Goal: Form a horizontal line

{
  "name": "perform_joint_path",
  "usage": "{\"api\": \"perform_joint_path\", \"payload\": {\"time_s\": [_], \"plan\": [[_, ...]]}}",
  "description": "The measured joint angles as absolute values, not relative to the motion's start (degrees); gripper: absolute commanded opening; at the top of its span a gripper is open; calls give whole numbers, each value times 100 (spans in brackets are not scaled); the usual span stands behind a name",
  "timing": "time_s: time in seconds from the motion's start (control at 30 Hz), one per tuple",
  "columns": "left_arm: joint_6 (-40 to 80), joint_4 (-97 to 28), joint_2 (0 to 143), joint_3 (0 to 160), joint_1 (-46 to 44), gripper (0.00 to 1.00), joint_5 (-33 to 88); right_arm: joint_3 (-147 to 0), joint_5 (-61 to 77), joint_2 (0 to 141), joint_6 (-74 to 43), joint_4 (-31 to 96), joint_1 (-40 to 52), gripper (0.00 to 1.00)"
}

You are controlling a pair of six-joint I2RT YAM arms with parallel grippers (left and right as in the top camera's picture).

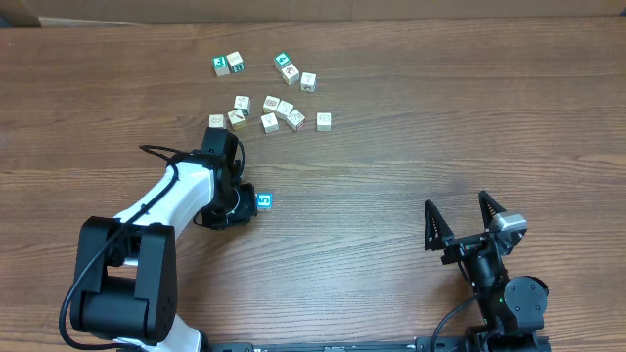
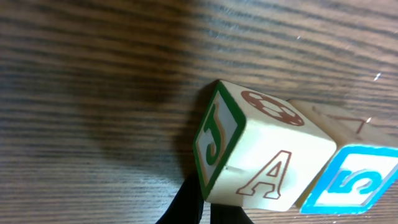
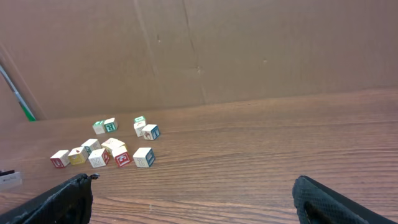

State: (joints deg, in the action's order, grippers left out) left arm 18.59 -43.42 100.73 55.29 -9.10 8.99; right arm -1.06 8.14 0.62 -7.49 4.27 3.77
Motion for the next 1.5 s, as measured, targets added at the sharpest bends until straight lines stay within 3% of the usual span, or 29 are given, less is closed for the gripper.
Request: {"api": "perform_joint_path", "payload": {"time_s": [0.23,0.67,1.17,1.5], "plan": [[1918,-4296,10073,5527,-910,4,926,-106,816,62,-746,427,379,100],[1914,-5371,10086,5994,-727,4,440,-106,814,62,-749,425,377,100],[1914,-3741,10110,6399,-666,4,47,-106,814,62,-749,427,377,100],[1839,-3124,10634,6302,-676,4,690,-106,816,62,-746,427,377,100]]}}
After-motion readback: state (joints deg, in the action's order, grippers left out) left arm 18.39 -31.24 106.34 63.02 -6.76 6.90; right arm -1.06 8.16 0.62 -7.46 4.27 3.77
